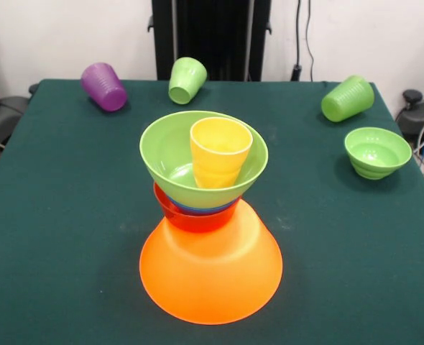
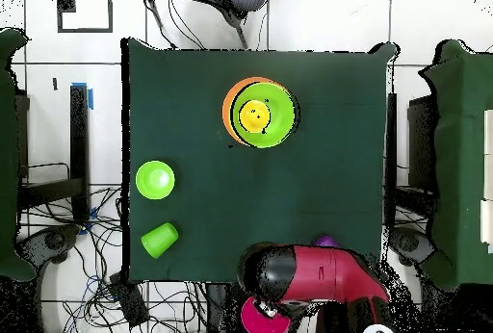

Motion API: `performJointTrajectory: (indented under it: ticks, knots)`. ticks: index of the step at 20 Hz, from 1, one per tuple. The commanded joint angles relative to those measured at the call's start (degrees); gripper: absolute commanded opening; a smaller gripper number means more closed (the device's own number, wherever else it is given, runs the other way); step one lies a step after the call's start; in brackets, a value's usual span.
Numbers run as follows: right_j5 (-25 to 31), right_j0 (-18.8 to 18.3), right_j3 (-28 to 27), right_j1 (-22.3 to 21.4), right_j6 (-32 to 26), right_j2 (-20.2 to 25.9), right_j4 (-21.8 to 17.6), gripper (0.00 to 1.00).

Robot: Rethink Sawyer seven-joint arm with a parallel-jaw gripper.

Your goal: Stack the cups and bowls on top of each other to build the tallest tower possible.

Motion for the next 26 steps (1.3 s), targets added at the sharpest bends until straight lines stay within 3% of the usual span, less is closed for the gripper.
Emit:
performJointTrajectory:
  ticks: [1,6,14,26]
  knots:
    - [4.7,3.1,-1.9,-1.4,-5.7,4.2,-12.2,0.0]
    - [8.9,5.4,-5.2,1.2,-2.7,6.6,-9.9,0.0]
    - [11.7,8.8,-14.2,9.5,4.5,7.5,-8.5,0.0]
    - [17.0,12.8,-26.2,18.0,7.3,7.0,-6.2,0.0]
